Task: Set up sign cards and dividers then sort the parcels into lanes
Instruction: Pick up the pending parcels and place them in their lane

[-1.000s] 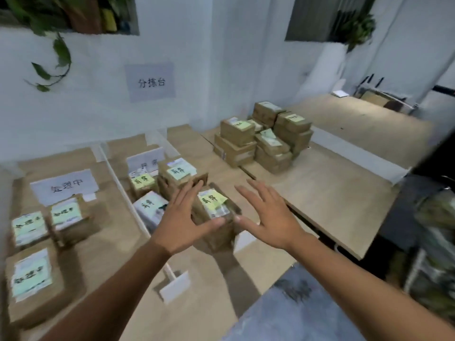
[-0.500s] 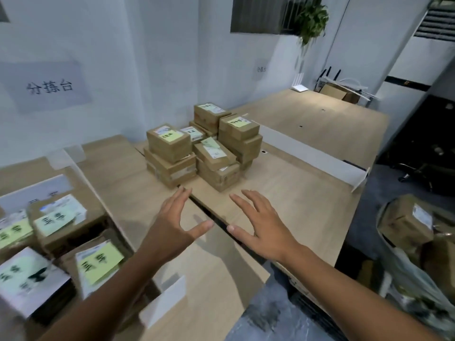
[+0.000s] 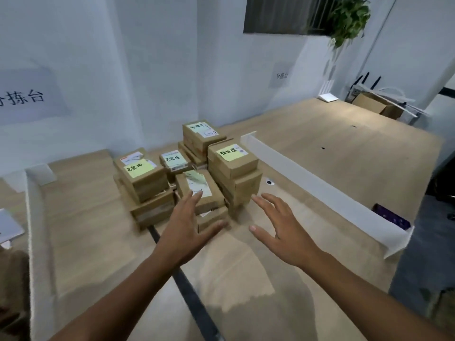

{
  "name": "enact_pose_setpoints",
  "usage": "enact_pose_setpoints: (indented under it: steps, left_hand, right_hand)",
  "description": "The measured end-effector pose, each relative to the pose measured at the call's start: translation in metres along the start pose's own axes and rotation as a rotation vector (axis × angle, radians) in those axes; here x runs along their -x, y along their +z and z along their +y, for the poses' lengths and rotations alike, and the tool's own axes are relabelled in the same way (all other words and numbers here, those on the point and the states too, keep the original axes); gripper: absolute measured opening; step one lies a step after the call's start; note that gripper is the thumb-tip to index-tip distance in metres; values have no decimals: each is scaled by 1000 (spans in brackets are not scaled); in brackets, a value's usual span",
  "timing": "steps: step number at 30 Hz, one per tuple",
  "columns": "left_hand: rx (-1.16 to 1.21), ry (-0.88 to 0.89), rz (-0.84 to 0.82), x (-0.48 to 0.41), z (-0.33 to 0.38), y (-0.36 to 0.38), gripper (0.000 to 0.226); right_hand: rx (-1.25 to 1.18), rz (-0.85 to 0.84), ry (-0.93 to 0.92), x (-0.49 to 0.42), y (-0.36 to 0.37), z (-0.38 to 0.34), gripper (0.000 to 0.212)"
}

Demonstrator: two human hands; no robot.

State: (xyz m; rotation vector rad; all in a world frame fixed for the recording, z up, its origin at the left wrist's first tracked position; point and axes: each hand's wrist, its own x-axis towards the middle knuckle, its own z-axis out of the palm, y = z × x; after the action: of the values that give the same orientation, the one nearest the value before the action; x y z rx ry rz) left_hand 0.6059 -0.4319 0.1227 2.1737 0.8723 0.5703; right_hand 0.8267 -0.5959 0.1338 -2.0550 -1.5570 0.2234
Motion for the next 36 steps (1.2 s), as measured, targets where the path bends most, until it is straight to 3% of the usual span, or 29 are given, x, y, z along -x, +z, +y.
enact_pose_setpoints:
  steps: [7, 16, 20, 24, 28, 36]
  left_hand:
    - [12, -173, 113, -109, 17, 57, 88]
    - [22, -321, 96, -227, -5, 101, 104]
    - [25, -269, 115, -251, -29, 116, 95]
    - [65, -213, 197, -254, -41, 128, 84]
    - [113, -180, 177, -246, -37, 128, 83]
    - [244, -132, 313, -167, 17, 83, 89]
  right_hand:
    - [-165, -60, -27, -119, -12, 100, 70]
    - [11, -183, -124, -256, -2, 180, 82]
    - [30, -282, -114, -293, 27, 201, 84]
    - [71, -188, -173, -296, 41, 209, 81]
    - [75, -109, -184, -278, 33, 199, 79]
    - [-32, 14, -331, -214, -15, 115, 77]
